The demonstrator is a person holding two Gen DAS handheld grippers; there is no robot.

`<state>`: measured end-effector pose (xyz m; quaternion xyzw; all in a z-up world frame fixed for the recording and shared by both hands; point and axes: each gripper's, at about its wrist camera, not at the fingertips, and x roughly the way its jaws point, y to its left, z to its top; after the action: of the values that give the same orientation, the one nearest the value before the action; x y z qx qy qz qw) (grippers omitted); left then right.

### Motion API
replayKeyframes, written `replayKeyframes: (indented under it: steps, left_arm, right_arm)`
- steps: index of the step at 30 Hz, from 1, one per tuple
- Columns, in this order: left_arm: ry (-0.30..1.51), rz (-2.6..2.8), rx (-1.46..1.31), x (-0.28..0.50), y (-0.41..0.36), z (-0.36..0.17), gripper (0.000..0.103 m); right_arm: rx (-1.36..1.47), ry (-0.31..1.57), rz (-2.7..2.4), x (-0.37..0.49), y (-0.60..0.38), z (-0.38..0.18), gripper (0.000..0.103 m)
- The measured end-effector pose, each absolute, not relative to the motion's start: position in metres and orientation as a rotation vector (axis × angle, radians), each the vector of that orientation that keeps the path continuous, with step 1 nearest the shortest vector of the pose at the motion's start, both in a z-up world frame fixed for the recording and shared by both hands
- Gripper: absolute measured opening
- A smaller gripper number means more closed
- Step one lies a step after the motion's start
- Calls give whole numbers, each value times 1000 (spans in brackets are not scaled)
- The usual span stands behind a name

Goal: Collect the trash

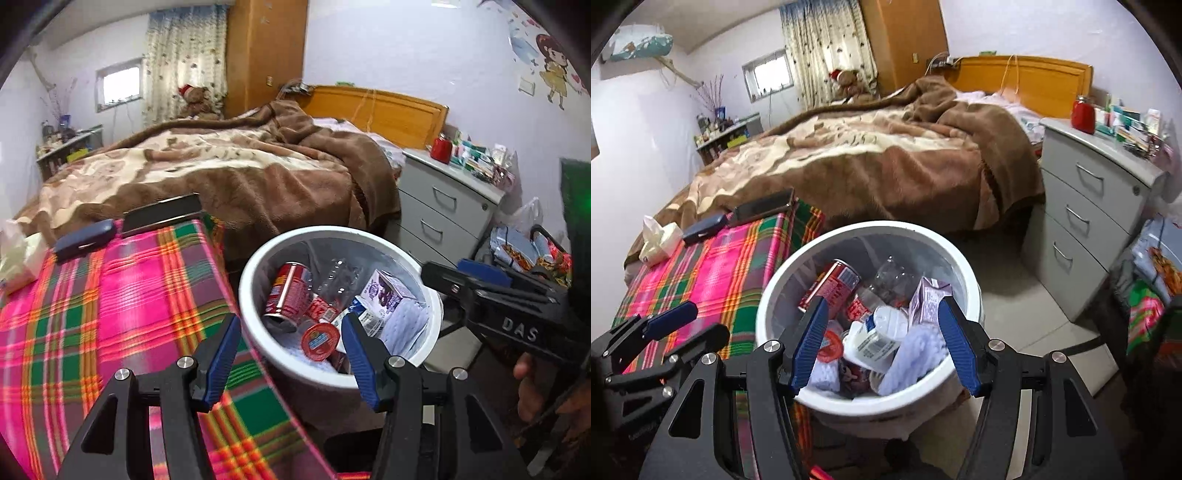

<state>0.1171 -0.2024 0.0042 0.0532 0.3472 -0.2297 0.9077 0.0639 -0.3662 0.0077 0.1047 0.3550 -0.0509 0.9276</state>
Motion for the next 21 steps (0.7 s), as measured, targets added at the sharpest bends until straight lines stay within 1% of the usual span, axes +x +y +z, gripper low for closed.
replayKeyframes:
  steps: [5, 9, 21]
  left_arm:
    - [673, -419, 156, 88, -193, 11, 56]
    - [666, -411, 127, 70, -181, 14, 56]
    - [639, -360, 112, 33, -166, 6, 56]
  right_arm:
    - [194, 678, -131, 39, -353, 11, 63]
    - [206, 649, -155, 24, -348, 12, 63]
    - [164, 587, -192, -9, -328, 7, 63]
